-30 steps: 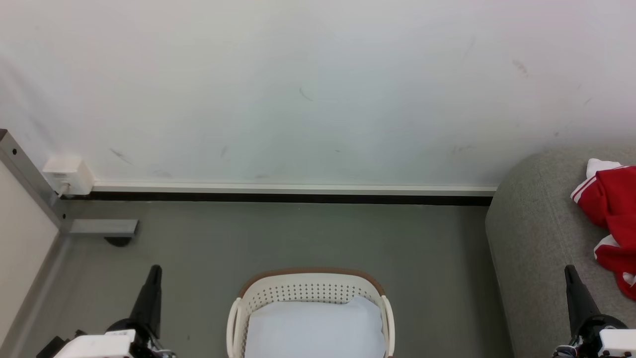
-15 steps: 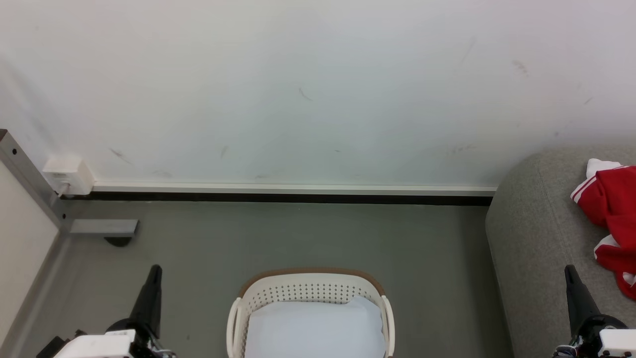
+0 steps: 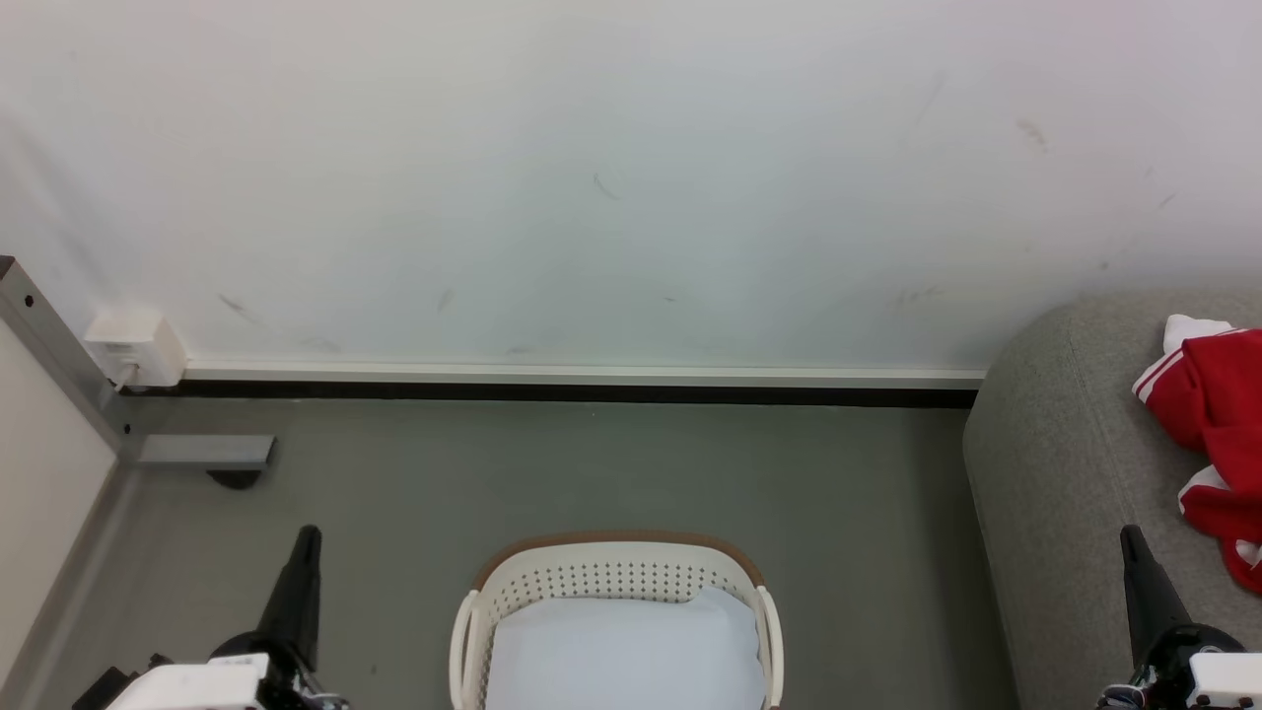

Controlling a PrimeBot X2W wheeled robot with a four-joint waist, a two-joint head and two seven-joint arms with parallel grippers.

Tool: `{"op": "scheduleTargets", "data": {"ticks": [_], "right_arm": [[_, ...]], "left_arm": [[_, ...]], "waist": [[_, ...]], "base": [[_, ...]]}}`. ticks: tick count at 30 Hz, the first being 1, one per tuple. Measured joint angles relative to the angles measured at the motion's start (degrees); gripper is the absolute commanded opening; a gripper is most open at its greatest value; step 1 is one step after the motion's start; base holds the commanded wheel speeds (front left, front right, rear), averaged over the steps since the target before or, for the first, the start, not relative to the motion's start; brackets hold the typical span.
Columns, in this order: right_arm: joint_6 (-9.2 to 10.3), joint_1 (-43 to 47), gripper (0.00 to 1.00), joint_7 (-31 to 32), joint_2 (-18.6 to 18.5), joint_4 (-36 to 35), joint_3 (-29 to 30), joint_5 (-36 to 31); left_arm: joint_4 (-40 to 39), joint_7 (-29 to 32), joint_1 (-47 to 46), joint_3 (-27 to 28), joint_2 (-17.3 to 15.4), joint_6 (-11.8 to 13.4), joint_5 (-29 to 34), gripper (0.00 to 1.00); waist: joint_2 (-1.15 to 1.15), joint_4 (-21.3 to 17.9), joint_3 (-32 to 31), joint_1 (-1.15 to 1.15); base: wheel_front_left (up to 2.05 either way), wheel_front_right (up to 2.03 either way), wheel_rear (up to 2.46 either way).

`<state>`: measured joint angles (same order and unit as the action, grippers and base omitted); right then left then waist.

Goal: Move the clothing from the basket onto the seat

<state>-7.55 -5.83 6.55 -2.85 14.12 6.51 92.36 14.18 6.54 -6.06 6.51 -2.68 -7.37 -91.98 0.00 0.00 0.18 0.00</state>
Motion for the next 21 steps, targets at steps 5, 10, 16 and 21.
{"op": "scheduleTargets", "data": {"ticks": [5, 10, 16, 21], "right_arm": [[0.0, 0.0, 0.0, 0.0, 0.0, 0.0, 0.0, 0.0], [0.0, 0.0, 0.0, 0.0, 0.0, 0.0, 0.0, 0.0], [0.0, 0.0, 0.0, 0.0, 0.0, 0.0, 0.0, 0.0], [0.0, 0.0, 0.0, 0.0, 0.0, 0.0, 0.0, 0.0]], "left_arm": [[0.0, 0.0, 0.0, 0.0, 0.0, 0.0, 0.0, 0.0], [0.0, 0.0, 0.0, 0.0, 0.0, 0.0, 0.0, 0.0], [0.0, 0.0, 0.0, 0.0, 0.0, 0.0, 0.0, 0.0], [0.0, 0.0, 0.0, 0.0, 0.0, 0.0, 0.0, 0.0]], "waist": [[0.0, 0.0, 0.0, 0.0], [0.0, 0.0, 0.0, 0.0], [0.0, 0.0, 0.0, 0.0], [0.0, 0.0, 0.0, 0.0]], "base": [[0.0, 0.0, 0.0], [0.0, 0.0, 0.0], [0.0, 0.0, 0.0], [0.0, 0.0, 0.0]]}}
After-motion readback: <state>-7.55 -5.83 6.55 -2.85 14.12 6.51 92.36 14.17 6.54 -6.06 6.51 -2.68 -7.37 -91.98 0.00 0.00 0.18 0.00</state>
